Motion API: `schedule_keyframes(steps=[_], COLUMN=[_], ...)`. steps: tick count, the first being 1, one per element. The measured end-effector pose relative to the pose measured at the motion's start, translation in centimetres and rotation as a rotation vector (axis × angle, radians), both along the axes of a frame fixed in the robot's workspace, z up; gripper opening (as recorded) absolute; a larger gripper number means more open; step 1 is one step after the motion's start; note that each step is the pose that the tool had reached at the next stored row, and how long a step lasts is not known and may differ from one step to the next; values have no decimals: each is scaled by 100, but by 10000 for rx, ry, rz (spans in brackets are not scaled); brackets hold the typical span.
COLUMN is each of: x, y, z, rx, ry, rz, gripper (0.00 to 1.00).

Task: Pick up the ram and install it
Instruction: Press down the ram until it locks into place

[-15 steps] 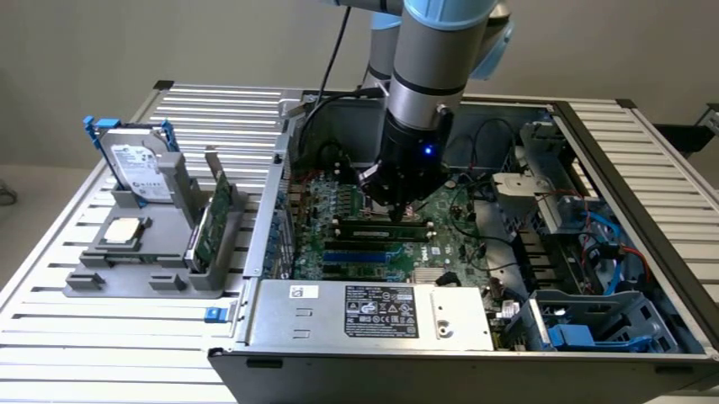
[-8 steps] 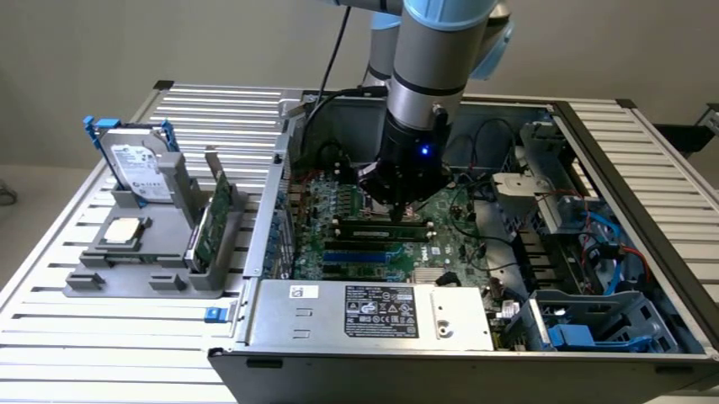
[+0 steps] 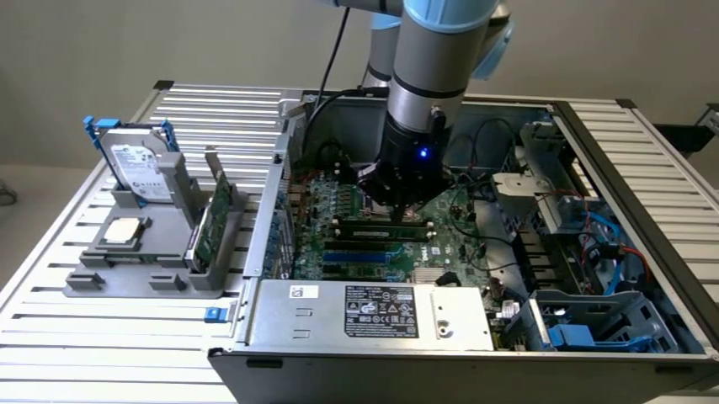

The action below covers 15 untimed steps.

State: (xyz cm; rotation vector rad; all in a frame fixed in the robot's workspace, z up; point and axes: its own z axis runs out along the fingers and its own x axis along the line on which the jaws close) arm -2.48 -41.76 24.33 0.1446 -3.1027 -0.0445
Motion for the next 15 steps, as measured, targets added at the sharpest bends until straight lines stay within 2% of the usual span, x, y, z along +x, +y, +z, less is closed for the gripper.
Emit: schedule_keyframes(steps=[6, 15], x=[-21, -48], y=[-67, -77], z=[0, 0], rx=[0, -10], ry=[0, 1], rz=[-83, -104], gripper=[11, 11])
